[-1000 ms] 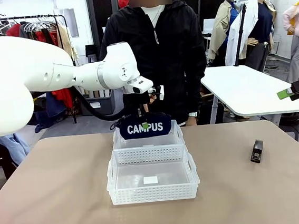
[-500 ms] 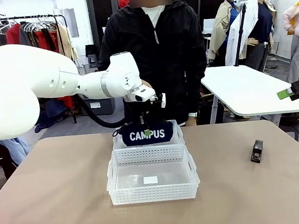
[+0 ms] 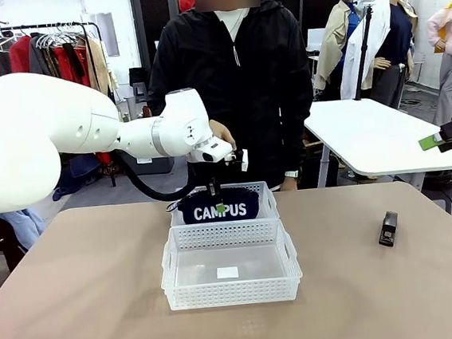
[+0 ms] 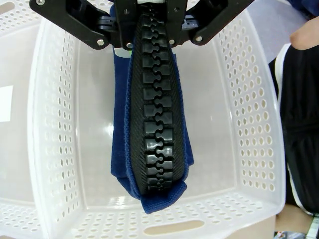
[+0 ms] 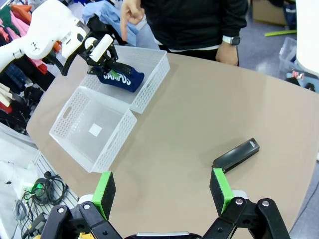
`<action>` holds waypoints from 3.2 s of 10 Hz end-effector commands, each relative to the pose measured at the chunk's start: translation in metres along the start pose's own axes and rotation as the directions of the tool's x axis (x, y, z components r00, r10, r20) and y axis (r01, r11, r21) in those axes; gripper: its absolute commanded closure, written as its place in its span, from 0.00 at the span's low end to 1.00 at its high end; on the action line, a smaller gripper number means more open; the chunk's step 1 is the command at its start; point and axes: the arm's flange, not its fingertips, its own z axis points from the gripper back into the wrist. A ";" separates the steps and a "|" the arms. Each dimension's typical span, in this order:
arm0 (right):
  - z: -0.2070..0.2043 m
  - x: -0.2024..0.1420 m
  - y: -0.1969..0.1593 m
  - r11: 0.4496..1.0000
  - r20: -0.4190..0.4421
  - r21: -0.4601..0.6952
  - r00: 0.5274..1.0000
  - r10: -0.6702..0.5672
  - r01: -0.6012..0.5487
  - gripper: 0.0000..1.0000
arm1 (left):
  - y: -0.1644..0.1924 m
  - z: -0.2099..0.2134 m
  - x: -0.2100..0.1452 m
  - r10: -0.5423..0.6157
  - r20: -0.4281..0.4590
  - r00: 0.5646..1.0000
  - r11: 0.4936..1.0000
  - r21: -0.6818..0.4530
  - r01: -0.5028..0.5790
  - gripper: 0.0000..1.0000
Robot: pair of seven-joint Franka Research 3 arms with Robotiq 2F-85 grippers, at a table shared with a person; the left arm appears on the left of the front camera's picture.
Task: Distribute items into two baskets.
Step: Place the picked Pencil pouch into the Organizing basket as instructed by the person, then pick up the Stapler that the person points to.
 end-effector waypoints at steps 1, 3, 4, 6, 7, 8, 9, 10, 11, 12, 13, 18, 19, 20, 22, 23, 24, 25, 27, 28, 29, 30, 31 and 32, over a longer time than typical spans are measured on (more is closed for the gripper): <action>-0.001 0.002 -0.001 1.000 0.019 0.020 1.000 0.004 -0.004 0.00 | -0.002 0.001 -0.002 -0.024 0.022 0.999 1.000 -0.008 0.024 1.00; -0.001 0.002 -0.001 1.000 0.019 0.020 1.000 0.004 -0.004 0.00 | 0.000 0.000 -0.002 -0.021 0.021 1.000 0.999 -0.031 0.021 0.89; -0.001 0.002 -0.001 1.000 0.019 0.020 1.000 0.004 -0.004 0.00 | 0.000 0.000 -0.002 -0.022 0.026 0.999 0.999 -0.041 0.023 0.70; -0.001 0.002 -0.001 1.000 0.019 0.020 1.000 0.004 -0.004 0.00 | 0.001 -0.001 -0.001 -0.018 0.017 1.000 0.999 -0.051 0.019 0.32; -0.001 0.002 -0.001 1.000 0.019 0.020 1.000 0.004 -0.004 0.00 | 0.001 0.001 -0.001 -0.019 0.013 1.000 0.999 -0.050 0.020 0.13; -0.001 0.002 -0.001 1.000 0.019 0.020 1.000 0.004 -0.004 0.00 | 0.000 0.004 0.000 -0.022 0.007 1.000 0.998 -0.050 0.022 0.00; -0.001 0.002 -0.001 1.000 0.019 0.020 1.000 0.004 -0.004 0.00 | 0.000 0.006 0.001 -0.024 0.006 1.000 0.998 -0.054 0.024 0.00; -0.001 0.002 -0.001 1.000 0.019 0.020 1.000 0.004 -0.004 0.00 | -0.001 0.008 0.002 -0.026 0.003 1.000 0.998 -0.054 0.026 0.00; -0.001 0.002 -0.001 1.000 0.019 0.020 1.000 0.004 -0.004 0.00 | 0.000 0.013 0.002 -0.023 -0.002 1.000 0.998 -0.053 0.023 0.00; -0.001 0.002 -0.001 1.000 0.019 0.020 1.000 0.004 -0.004 0.00 | -0.001 0.023 0.003 -0.011 -0.005 1.000 0.998 -0.054 0.011 0.00; -0.001 0.002 -0.001 1.000 0.019 0.020 1.000 0.004 -0.004 0.00 | -0.005 0.031 0.006 -0.014 -0.008 1.000 0.999 -0.050 0.013 0.00; -0.001 0.002 -0.001 1.000 0.019 0.020 1.000 0.004 -0.004 0.00 | -0.015 0.056 0.010 -0.007 -0.006 1.000 0.999 -0.043 0.007 0.00; -0.001 0.002 -0.001 1.000 0.019 0.020 1.000 0.004 -0.004 0.00 | -0.017 0.059 0.010 -0.003 -0.002 1.000 0.999 -0.037 0.003 0.00; -0.001 0.002 -0.001 1.000 0.019 0.020 1.000 0.004 -0.004 0.00 | -0.009 0.052 0.011 -0.021 -0.013 1.000 0.999 -0.033 0.021 0.00; -0.001 0.002 -0.001 1.000 0.019 0.020 1.000 0.004 -0.004 0.00 | -0.009 0.052 0.011 -0.021 -0.013 1.000 0.999 -0.033 0.021 0.00; -0.001 0.002 -0.001 1.000 0.019 0.020 1.000 0.004 -0.004 0.00 | -0.009 0.052 0.011 -0.021 -0.013 1.000 0.999 -0.033 0.021 0.00; -0.001 0.002 -0.001 1.000 0.019 0.020 1.000 0.004 -0.004 0.00 | -0.009 0.052 0.011 -0.021 -0.013 1.000 0.999 -0.033 0.021 0.00; -0.001 0.002 -0.001 1.000 0.019 0.020 1.000 0.004 -0.004 0.00 | -0.009 0.052 0.011 -0.021 -0.013 1.000 0.999 -0.033 0.021 0.00; -0.001 0.002 -0.001 1.000 0.019 0.020 1.000 0.004 -0.004 0.00 | -0.009 0.052 0.011 -0.021 -0.013 1.000 0.999 -0.033 0.021 0.00; -0.001 0.002 -0.001 1.000 0.019 0.020 1.000 0.004 -0.004 0.00 | -0.009 0.052 0.011 -0.021 -0.013 1.000 0.999 -0.033 0.021 0.00; -0.001 0.002 -0.001 1.000 0.019 0.020 1.000 0.004 -0.004 0.00 | -0.009 0.052 0.011 -0.021 -0.013 1.000 0.999 -0.033 0.021 0.00; -0.001 0.002 -0.001 1.000 0.019 0.020 1.000 0.004 -0.004 0.00 | -0.010 0.050 0.011 -0.021 -0.014 1.000 0.999 -0.035 0.021 0.00; -0.001 0.002 -0.001 1.000 0.019 0.020 1.000 0.004 -0.004 0.00 | -0.011 0.088 0.010 0.050 -0.052 0.997 0.994 0.103 -0.045 0.00; -0.001 0.002 -0.001 1.000 0.019 0.020 1.000 0.004 -0.004 0.00 | -0.016 0.127 0.002 0.118 -0.058 0.991 0.973 0.204 -0.104 0.00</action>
